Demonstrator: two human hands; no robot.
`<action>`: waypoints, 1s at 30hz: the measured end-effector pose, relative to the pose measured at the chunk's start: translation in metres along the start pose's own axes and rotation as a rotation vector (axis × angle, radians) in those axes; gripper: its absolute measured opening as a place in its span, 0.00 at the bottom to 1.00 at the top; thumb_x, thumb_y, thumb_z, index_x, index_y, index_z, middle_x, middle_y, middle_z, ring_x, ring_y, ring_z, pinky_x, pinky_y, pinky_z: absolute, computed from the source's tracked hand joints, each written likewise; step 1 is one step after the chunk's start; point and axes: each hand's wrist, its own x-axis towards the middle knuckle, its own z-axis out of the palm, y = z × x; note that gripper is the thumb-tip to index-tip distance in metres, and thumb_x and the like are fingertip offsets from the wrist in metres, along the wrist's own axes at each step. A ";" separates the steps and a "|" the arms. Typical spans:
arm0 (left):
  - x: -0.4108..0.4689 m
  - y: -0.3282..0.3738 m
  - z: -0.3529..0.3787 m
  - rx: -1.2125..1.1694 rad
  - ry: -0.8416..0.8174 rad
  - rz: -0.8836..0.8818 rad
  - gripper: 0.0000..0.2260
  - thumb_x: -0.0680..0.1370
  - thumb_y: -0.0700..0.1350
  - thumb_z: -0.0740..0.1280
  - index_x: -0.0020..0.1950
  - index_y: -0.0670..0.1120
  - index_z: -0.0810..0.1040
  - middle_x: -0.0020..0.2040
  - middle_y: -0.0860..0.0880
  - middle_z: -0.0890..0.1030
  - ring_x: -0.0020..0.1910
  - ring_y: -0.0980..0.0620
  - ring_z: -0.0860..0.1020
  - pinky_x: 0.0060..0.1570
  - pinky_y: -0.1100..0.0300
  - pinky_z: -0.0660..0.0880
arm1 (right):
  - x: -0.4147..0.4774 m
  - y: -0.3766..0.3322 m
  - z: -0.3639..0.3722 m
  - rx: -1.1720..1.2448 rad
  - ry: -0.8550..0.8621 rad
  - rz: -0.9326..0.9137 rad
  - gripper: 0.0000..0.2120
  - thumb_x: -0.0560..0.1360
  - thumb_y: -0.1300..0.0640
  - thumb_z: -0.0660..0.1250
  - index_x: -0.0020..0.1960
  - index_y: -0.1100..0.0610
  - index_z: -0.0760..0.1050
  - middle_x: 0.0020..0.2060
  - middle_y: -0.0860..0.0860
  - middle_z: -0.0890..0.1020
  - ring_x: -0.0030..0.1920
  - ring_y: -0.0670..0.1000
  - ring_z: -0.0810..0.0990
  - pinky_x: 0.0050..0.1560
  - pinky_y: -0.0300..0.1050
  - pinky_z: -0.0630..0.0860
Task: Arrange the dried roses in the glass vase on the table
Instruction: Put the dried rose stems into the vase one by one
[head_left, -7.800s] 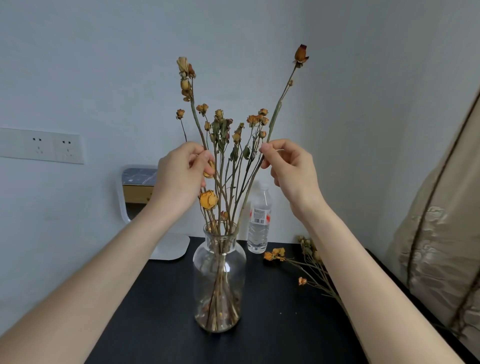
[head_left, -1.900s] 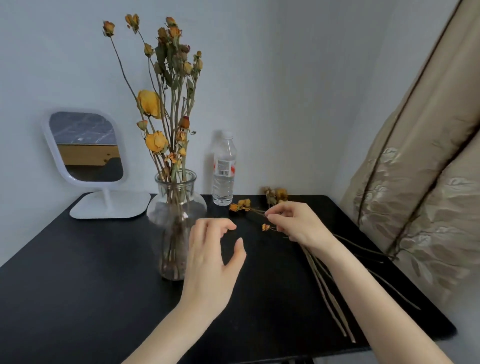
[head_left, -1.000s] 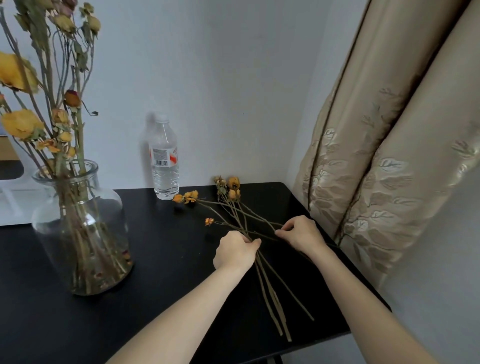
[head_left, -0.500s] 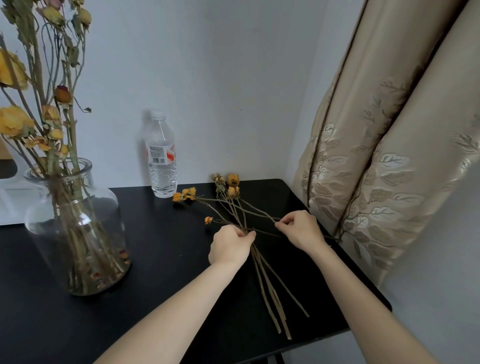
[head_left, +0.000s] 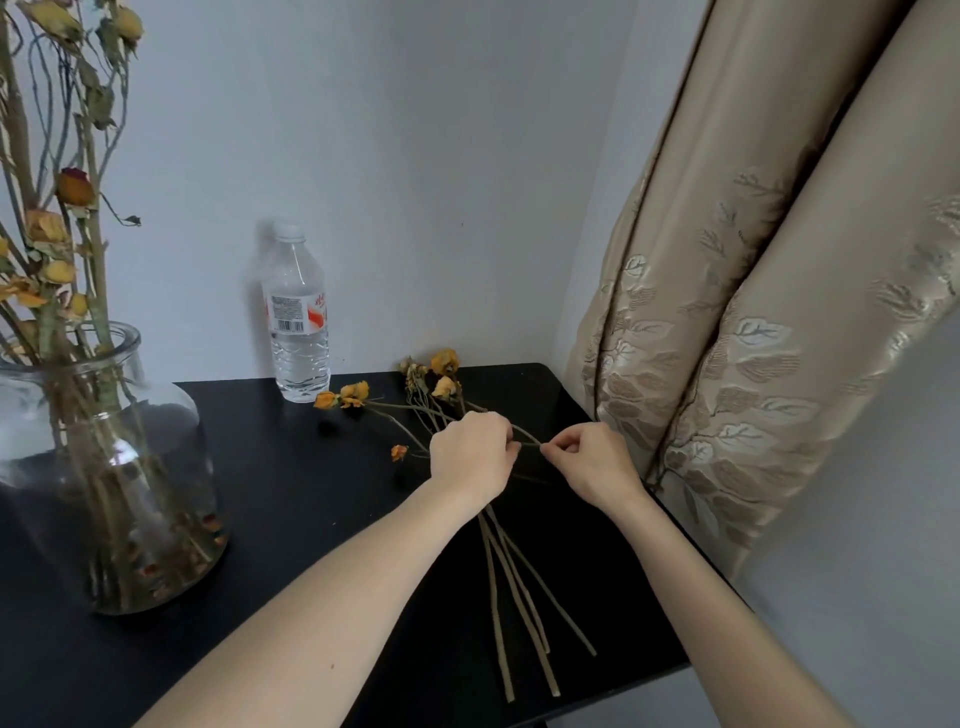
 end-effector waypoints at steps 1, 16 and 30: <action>0.000 -0.001 0.001 0.018 -0.043 0.014 0.11 0.78 0.50 0.61 0.54 0.49 0.80 0.48 0.49 0.82 0.46 0.50 0.80 0.45 0.55 0.76 | 0.000 0.001 0.000 0.004 0.007 -0.001 0.07 0.75 0.53 0.67 0.48 0.54 0.81 0.31 0.46 0.78 0.35 0.44 0.76 0.40 0.41 0.73; -0.019 -0.013 0.008 0.087 -0.198 0.296 0.10 0.78 0.51 0.61 0.56 0.54 0.78 0.51 0.51 0.81 0.50 0.49 0.79 0.48 0.52 0.76 | -0.004 0.007 0.006 -0.014 0.009 -0.009 0.06 0.74 0.52 0.68 0.44 0.53 0.81 0.30 0.44 0.77 0.34 0.43 0.75 0.39 0.39 0.69; -0.035 -0.030 -0.011 0.144 0.012 0.434 0.11 0.80 0.47 0.59 0.56 0.54 0.79 0.48 0.52 0.76 0.48 0.51 0.76 0.42 0.55 0.75 | -0.003 -0.005 -0.004 -0.115 -0.061 -0.015 0.06 0.74 0.52 0.68 0.43 0.53 0.81 0.32 0.46 0.77 0.40 0.48 0.78 0.43 0.43 0.74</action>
